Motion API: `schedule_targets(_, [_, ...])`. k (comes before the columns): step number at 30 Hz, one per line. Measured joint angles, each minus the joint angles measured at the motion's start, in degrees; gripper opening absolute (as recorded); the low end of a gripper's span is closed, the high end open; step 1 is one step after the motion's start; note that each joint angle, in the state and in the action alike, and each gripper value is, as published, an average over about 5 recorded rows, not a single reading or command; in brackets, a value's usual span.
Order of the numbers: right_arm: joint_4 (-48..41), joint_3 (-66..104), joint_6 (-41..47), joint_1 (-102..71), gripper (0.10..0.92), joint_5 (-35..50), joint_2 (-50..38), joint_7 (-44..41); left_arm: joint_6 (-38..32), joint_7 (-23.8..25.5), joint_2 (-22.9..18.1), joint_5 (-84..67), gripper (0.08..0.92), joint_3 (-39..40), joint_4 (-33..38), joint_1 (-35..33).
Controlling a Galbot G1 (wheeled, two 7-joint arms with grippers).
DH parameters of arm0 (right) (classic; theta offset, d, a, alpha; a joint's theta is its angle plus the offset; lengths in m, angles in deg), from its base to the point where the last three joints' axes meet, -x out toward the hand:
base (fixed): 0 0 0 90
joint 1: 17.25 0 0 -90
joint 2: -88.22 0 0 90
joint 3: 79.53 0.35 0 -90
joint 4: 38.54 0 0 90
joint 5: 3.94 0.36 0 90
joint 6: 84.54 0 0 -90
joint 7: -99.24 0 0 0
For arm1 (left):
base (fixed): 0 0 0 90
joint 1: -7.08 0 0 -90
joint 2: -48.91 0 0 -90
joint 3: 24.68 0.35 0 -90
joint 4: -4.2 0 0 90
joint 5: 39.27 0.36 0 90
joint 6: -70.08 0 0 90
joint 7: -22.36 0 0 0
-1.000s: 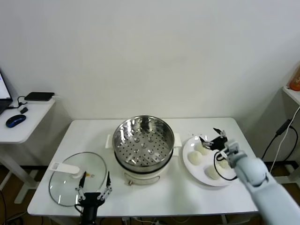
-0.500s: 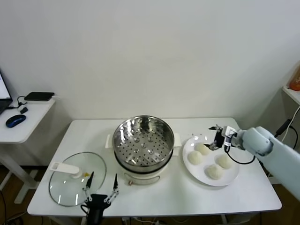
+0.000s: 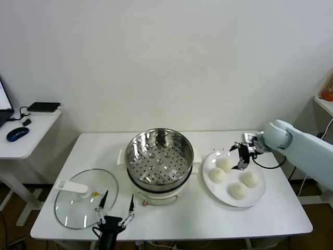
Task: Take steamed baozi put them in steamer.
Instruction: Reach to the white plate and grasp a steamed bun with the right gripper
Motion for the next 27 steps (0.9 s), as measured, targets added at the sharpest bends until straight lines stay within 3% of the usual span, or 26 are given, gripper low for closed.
schedule_targets(27, [-21.0,-3.1,-9.4,-1.4,0.823,-4.1,14.5,-3.0,-0.5,0.5,1.1,0.6,0.823,-1.7,-2.4,1.4])
